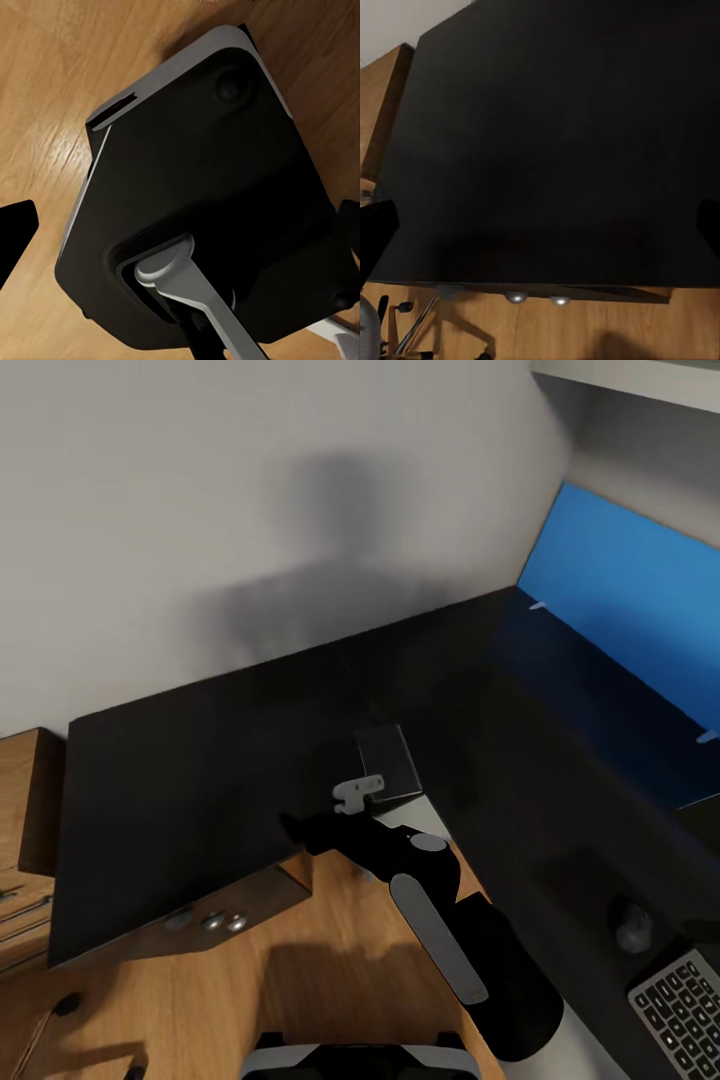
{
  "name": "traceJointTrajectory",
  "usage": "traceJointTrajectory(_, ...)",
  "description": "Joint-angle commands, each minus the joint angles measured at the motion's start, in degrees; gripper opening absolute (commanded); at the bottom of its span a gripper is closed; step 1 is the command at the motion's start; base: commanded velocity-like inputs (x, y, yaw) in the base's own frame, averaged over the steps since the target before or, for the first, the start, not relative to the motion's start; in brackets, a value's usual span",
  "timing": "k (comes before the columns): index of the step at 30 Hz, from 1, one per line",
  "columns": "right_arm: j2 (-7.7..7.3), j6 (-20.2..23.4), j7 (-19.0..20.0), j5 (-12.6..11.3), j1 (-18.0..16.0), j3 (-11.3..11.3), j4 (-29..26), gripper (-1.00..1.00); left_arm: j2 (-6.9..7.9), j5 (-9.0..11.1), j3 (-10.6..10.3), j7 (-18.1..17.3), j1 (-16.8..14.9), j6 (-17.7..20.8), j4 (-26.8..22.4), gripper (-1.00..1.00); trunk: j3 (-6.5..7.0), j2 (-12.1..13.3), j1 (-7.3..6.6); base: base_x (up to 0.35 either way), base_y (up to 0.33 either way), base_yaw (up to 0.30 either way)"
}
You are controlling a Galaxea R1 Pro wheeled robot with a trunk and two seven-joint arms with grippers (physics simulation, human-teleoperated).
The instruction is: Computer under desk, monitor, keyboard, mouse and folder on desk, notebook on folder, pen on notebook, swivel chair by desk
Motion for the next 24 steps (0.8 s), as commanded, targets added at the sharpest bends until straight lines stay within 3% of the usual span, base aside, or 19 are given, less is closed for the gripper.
traceJointTrajectory(1,0.00,-0.1,-0.5,-0.6,0.0,0.1,-0.1,1.00,-0.06,0.2,0.2,-0.2,0.0,0.4,-0.1,1.00,0.02,-0.1,0.04,0.000,0.000,0.030)
traceJointTrajectory(8,-0.16,-1.7,-0.7,-0.6,0.0,2.4,-0.1,1.00,-0.06,0.2,0.2,-0.2,0.0,0.4,0.0,1.00,0.69,-0.1,0.04,0.000,0.000,0.010)
traceJointTrajectory(24,-0.11,-2.1,-0.8,-0.6,0.0,3.2,-0.1,1.00,-0.08,0.6,0.9,-0.3,0.0,0.6,0.0,1.00,2.21,-0.1,0.04,0.000,0.000,0.001)
